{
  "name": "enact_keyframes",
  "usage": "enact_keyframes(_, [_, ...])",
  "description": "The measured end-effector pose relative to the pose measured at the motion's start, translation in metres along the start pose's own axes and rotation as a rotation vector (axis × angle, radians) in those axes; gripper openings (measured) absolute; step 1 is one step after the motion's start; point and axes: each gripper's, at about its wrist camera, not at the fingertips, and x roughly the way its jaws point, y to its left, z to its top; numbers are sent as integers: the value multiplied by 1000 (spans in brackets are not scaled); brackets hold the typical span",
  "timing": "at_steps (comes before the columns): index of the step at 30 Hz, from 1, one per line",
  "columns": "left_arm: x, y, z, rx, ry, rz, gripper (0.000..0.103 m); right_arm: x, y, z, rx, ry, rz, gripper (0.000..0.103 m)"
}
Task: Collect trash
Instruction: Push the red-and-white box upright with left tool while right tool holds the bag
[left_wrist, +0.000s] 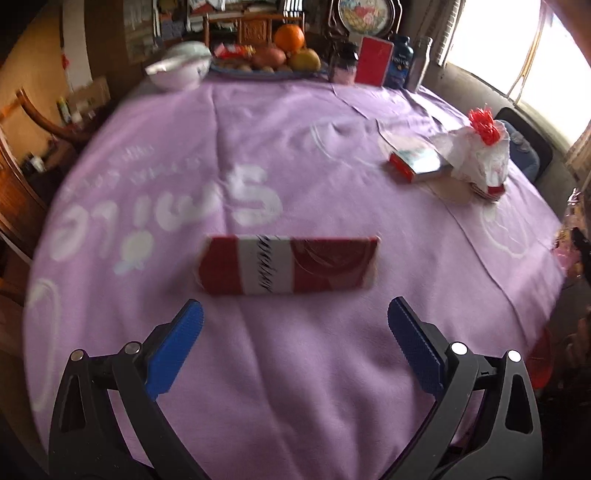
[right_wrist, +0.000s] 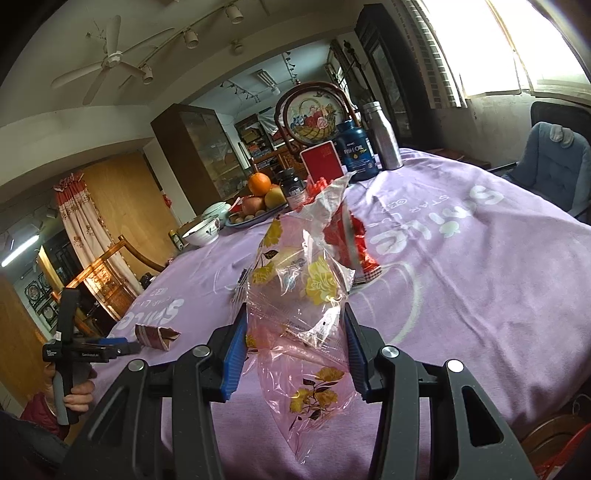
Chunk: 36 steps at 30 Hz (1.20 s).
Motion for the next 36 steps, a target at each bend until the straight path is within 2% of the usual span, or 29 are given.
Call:
enact_keyframes(4, [23, 0, 29, -25, 17, -80, 96, -1, 3, -1, -5, 4, -1, 47])
enact_keyframes(8, [58, -5, 81, 8, 7, -92, 96, -8, 3, 1, -3, -16, -13, 47])
enact_keyframes(11, [69, -27, 107, 45, -2, -109, 96, -13, 2, 2, -10, -29, -32, 47])
enact_keyframes(14, [47, -38, 106, 92, -93, -55, 96, -15, 0, 3, -14, -33, -39, 47])
enact_keyframes(17, [22, -34, 91, 140, -172, 66, 96, -5, -7, 2, 4, -14, -23, 47])
enact_keyframes(19, [19, -28, 85, 181, -165, 104, 96, 2, -11, 0, 23, 3, -11, 47])
enact_keyframes(24, [36, -16, 68, 210, -85, 140, 96, 7, -12, -3, 38, 19, -8, 47])
enact_keyframes(26, [44, -15, 63, 213, -72, 146, 90, 6, -11, -2, 34, 16, -13, 47])
enact_keyframes(27, [50, -15, 60, 205, -49, 132, 84, 5, -10, -1, 33, 15, -14, 47])
enact_keyframes(30, [65, -13, 57, 182, 10, 87, 61, 5, -7, 0, 25, 12, -20, 47])
enact_keyframes(31, [62, -12, 57, 173, -3, 76, 48, 5, -6, 0, 24, 13, -21, 47])
enact_keyframes(32, [63, -11, 57, 164, 4, 49, 40, 6, -5, 0, 24, 14, -21, 47])
enact_keyframes(34, [63, -13, 56, 162, -6, 60, 23, 7, -3, 0, 21, 16, -22, 47])
enact_keyframes(36, [59, -17, 55, 147, -13, 12, 20, 7, -2, 0, 17, 16, -26, 47])
